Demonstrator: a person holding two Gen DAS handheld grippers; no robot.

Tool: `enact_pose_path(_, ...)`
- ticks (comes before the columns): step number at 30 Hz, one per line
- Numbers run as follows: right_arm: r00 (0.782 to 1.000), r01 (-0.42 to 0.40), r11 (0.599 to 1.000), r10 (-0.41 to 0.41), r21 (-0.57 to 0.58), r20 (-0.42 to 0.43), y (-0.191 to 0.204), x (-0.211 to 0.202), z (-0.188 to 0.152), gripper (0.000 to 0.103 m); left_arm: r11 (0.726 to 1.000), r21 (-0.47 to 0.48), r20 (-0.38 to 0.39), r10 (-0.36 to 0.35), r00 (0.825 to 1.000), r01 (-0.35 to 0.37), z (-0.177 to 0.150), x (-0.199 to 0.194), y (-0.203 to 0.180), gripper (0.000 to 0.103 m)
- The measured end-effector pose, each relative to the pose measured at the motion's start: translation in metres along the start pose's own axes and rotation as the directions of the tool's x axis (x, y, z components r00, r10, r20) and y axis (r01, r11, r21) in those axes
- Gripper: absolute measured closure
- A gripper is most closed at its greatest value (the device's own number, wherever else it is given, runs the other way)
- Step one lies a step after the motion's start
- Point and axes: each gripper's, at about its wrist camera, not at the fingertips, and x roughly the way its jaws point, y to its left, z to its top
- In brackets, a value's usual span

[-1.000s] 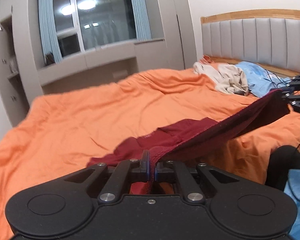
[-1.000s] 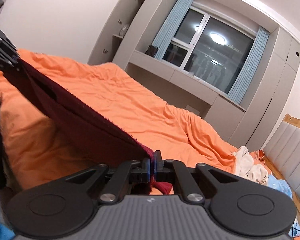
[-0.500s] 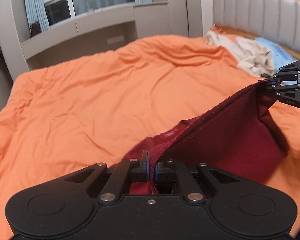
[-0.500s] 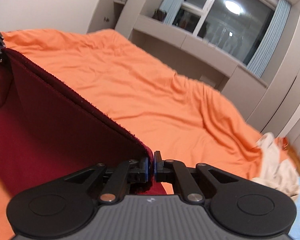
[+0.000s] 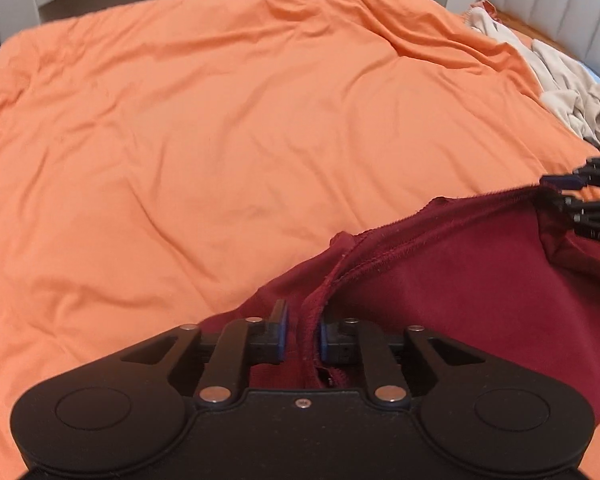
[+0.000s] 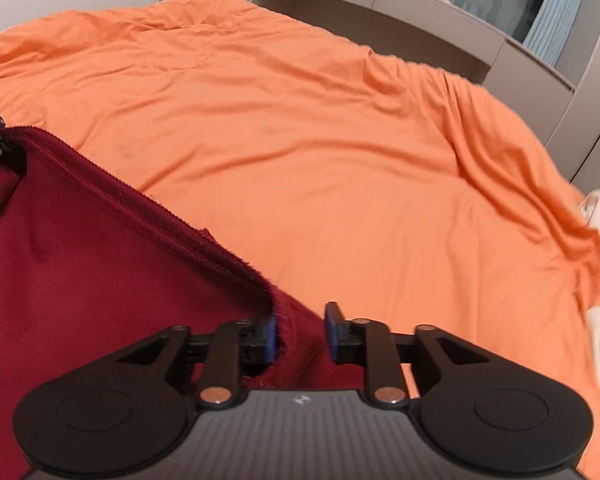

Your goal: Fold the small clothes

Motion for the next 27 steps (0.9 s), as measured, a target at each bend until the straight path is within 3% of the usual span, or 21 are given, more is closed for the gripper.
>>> enact_pose_path(2, 1.0, -0.017, 0.999, 0.017, 0.032, -0.002, -0.004, 0.002, -0.003, 0.045, 1.0, -0.024, 0.001, -0.02, 1.0, 0.02, 0.0, 0.001, 0.004, 0.065)
enact_pose_path(3, 1.0, -0.029, 0.998, 0.029, 0.052, 0.0, -0.006, 0.001, -0.005, 0.027, 0.999, -0.034, 0.006, -0.024, 1.0, 0.024, 0.0, 0.0, 0.005, 0.047)
enact_pose_path(4, 0.999, -0.035, 0.997, 0.035, 0.073, 0.006, -0.008, -0.002, -0.007, 0.016, 0.999, -0.044, 0.013, -0.027, 1.0, 0.027, 0.0, -0.001, 0.007, 0.026)
enact_pose_path(7, 0.999, -0.039, 0.991, 0.036, 0.128, 0.027, -0.019, -0.014, -0.008, 0.002, 0.996, -0.075, 0.051, -0.038, 0.998, 0.042, 0.001, -0.01, 0.012, 0.01)
enact_pose_path(9, 0.998, -0.06, 0.979, 0.052, 0.194, 0.045, -0.029, -0.024, -0.009, 0.0, 0.991, -0.109, 0.067, -0.072, 0.995, 0.079, 0.002, -0.016, 0.017, 0.003)
enact_pose_path(13, 0.993, -0.114, 0.945, 0.1, 0.307, 0.063, -0.047, -0.051, -0.018, 0.0, 0.983, -0.138, 0.107, -0.107, 0.989, 0.121, -0.002, -0.037, 0.025, 0.001)
enact_pose_path(17, 0.991, -0.132, 0.95, 0.122, 0.283, 0.054, -0.043, -0.085, -0.033, 0.0, 0.988, -0.109, 0.143, -0.094, 0.985, 0.11, -0.018, -0.063, 0.018, 0.001)
enact_pose_path(23, 0.995, -0.095, 0.984, 0.098, 0.153, -0.013, -0.007, -0.118, -0.058, 0.001, 1.0, 0.015, 0.181, 0.017, 0.983, -0.02, -0.074, -0.091, -0.022, 0.001)
enact_pose_path(27, 0.997, -0.064, 0.986, 0.071, 0.154, -0.035, 0.008, -0.129, -0.077, 0.013, 0.987, 0.058, 0.205, 0.134, 0.97, -0.149, -0.105, -0.096, -0.043, 0.003)
